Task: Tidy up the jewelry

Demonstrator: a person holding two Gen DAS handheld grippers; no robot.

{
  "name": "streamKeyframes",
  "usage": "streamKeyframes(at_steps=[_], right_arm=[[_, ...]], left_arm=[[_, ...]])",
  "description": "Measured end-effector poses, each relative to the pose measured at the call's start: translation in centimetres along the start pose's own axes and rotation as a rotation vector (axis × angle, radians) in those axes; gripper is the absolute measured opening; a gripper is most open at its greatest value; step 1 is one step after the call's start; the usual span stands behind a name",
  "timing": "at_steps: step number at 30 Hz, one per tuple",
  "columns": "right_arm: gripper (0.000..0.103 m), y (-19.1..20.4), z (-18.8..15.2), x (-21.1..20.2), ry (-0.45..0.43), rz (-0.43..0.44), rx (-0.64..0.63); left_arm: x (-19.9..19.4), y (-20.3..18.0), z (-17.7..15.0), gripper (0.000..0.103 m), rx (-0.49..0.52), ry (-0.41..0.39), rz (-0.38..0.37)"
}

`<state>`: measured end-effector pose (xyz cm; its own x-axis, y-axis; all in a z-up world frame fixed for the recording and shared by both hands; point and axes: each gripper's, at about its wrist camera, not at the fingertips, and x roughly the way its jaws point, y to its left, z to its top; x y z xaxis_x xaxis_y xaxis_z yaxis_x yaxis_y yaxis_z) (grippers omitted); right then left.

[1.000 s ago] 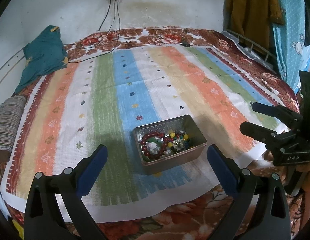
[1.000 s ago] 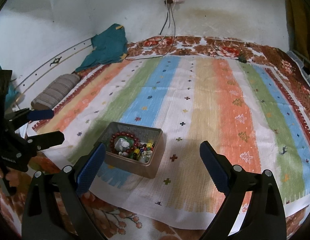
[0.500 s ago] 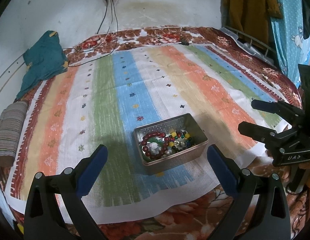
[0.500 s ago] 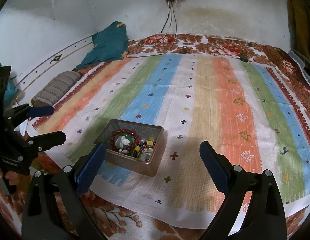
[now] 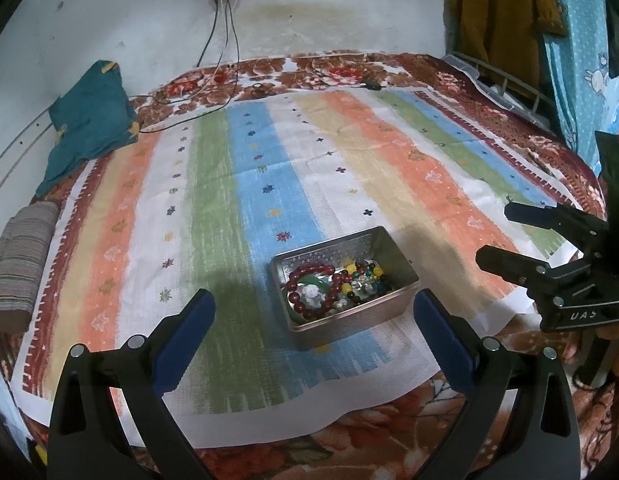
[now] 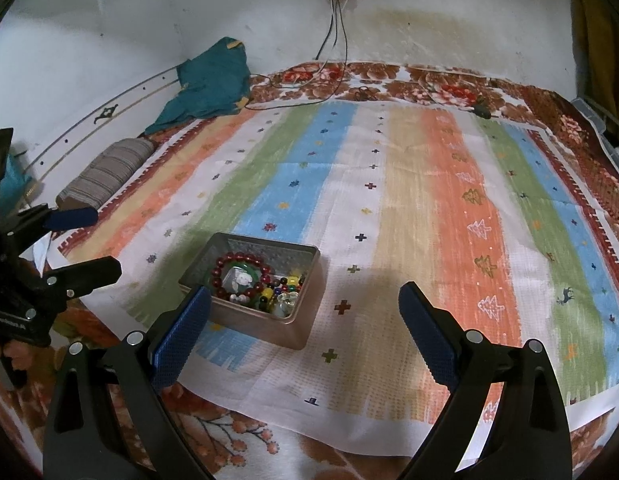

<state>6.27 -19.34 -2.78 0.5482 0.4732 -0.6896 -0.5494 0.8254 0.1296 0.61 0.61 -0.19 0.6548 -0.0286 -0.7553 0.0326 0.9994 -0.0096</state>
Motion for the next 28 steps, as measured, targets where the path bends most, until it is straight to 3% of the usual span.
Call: streamKeyframes(at_steps=[11, 28], right_arm=[[0.095, -0.36, 0.11, 0.05, 0.002, -0.001, 0.010], [0.095, -0.21, -0.17, 0.29, 0.016, 0.002, -0.006]], left_arm=[[-0.07, -0.03, -0.25, 0.097, 0.009, -0.013, -0.037], [0.00, -0.09, -0.38, 0.097, 0.009, -0.008, -0.035]])
